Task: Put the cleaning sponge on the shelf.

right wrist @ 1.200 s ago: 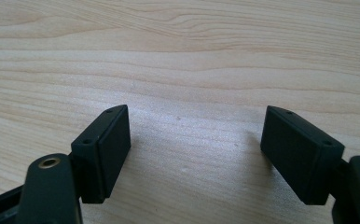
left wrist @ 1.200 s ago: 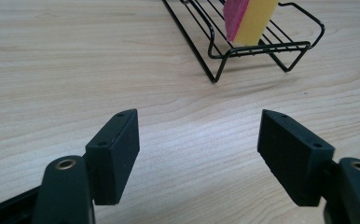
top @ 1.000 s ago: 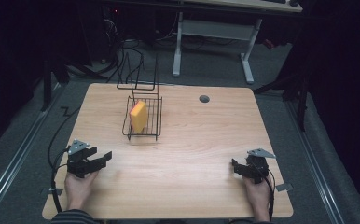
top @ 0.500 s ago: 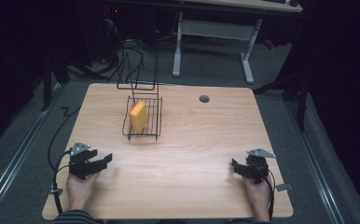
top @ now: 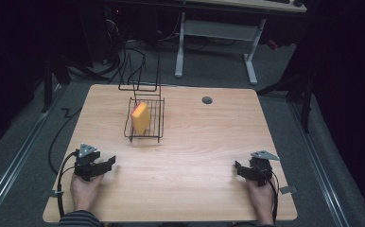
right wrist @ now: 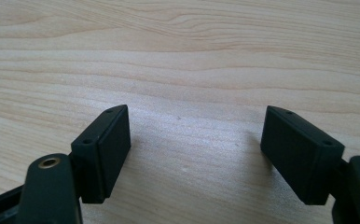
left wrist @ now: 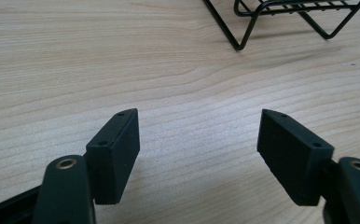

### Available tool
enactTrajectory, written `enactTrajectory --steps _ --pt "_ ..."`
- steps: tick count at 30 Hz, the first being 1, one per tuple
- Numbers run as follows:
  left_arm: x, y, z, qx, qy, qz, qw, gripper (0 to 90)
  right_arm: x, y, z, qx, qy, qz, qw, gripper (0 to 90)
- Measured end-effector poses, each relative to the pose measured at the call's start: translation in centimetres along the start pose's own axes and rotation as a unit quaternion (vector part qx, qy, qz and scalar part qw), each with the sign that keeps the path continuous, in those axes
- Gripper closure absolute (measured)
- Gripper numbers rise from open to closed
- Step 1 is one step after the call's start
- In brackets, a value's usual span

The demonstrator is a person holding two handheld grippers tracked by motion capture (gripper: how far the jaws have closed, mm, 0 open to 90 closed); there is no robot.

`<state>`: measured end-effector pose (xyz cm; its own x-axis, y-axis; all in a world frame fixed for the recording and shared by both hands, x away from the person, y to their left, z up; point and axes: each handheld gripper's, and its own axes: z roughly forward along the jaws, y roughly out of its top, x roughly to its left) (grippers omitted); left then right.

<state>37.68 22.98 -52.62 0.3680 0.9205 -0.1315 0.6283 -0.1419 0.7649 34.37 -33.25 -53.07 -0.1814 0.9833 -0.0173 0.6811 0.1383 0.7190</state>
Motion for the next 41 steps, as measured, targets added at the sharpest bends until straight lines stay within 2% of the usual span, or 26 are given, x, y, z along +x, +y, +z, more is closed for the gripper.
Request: enactTrajectory --steps 11,21,26,30,41 --pt "0.0 -0.1 0.5 -0.001 0.014 0.004 0.9999 30.5 0.0 0.0 0.0 0.0 0.0 0.0 1.0 24.3" --pt "-0.3 -0.3 1.3 0.015 0.034 0.025 0.999 30.1 0.0 0.0 0.0 0.0 0.0 0.0 1.0 24.3" --pt "-0.4 -0.3 1.4 0.015 0.039 0.026 0.9988 30.2 0.0 0.0 0.0 0.0 0.0 0.0 1.0 24.3" --pt "-0.8 -0.3 1.5 0.021 0.049 0.038 0.9979 28.6 0.0 0.0 0.0 -0.001 0.0 -0.002 1.0 24.3" --pt "-0.8 -0.3 1.5 0.022 0.043 0.039 0.998 27.5 0.0 0.0 0.0 -0.001 0.002 0.001 1.0 24.3"
